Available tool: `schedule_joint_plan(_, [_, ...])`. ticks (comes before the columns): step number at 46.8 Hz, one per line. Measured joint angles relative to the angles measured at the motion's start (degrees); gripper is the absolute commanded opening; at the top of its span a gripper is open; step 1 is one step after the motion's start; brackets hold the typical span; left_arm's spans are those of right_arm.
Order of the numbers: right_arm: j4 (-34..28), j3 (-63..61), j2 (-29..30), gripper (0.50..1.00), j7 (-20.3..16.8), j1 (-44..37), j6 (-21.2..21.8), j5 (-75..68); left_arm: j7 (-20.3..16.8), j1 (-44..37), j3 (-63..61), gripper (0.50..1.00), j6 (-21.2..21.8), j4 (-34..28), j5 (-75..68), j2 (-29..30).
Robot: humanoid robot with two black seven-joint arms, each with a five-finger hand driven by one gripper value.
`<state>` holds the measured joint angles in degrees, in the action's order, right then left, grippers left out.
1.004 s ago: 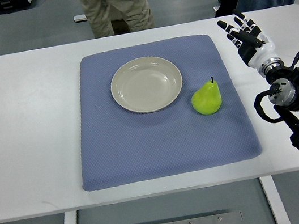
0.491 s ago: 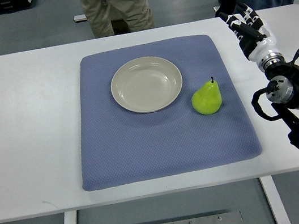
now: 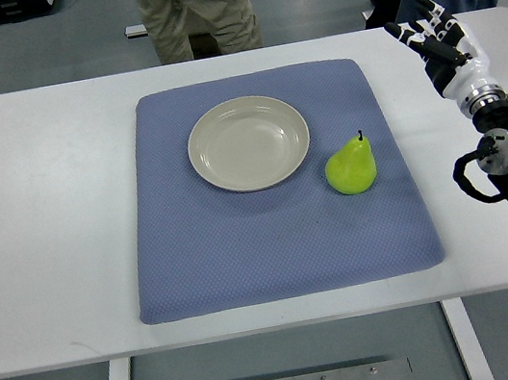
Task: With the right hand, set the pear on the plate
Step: 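Move the right hand toward the green pear, fingers open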
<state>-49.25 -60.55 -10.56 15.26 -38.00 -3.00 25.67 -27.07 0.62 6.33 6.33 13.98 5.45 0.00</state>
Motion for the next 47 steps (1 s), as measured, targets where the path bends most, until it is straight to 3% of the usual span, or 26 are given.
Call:
schedule_joint_plan(25, [-0.9,12.7,-7.25,1.0,8.9,1.54,7.15,0.15,0.0,0.0,0.0,1.0,0.0,0.0,0.0,0.0])
schedule_joint_plan(47, [-5.33,25.31,-9.67,1.0,17.7,2.57,7.56,0.74,0.0,0.0,0.0,1.0,0.0,0.0,0.0,0.0])
